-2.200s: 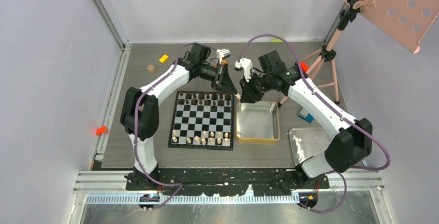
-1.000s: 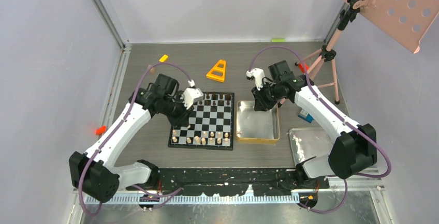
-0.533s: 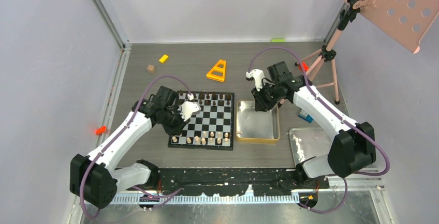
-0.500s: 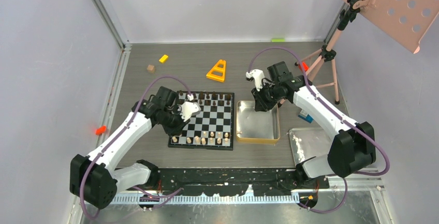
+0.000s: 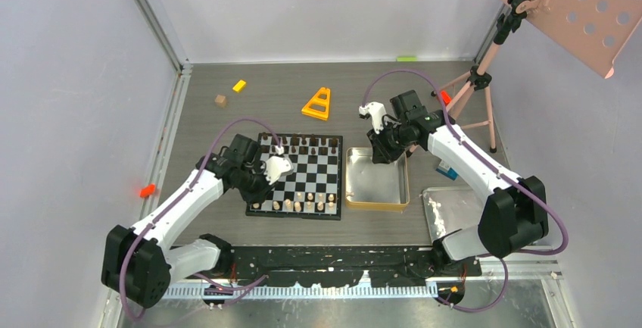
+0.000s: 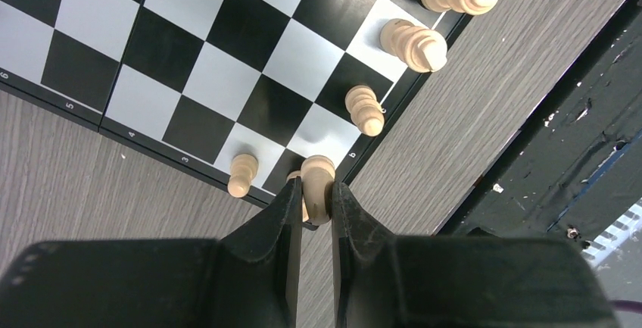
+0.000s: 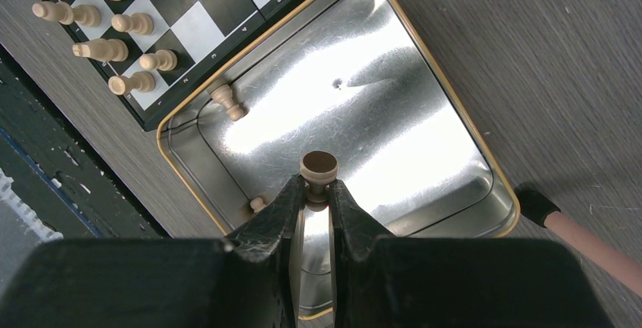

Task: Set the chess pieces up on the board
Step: Place the chess piece on the chessboard.

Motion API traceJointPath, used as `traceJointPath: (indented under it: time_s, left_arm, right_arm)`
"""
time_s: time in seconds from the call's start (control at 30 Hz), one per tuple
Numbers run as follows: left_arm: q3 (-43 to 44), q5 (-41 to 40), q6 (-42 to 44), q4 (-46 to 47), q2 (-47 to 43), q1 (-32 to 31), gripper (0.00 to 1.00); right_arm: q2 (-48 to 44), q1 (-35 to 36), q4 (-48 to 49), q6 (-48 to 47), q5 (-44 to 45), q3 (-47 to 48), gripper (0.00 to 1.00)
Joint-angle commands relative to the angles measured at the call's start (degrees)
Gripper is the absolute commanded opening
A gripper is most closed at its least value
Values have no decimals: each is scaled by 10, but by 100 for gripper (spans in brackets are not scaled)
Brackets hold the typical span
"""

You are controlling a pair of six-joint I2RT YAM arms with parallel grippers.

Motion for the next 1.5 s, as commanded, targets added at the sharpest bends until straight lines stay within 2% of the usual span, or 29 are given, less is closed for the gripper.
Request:
traceJointPath:
  time_s: [0.0, 0.9, 1.47]
  left_arm:
    - [-7, 12, 14, 37, 9, 3, 0]
    - [-25, 25, 23, 52, 41, -2, 1]
    - [-24, 16, 22, 56, 51, -15, 15]
  right_arm:
    - [0, -1, 9, -8, -7, 2, 1]
    - [20, -1, 1, -14, -12, 6, 1]
    - [24, -1, -4, -16, -12, 6, 1]
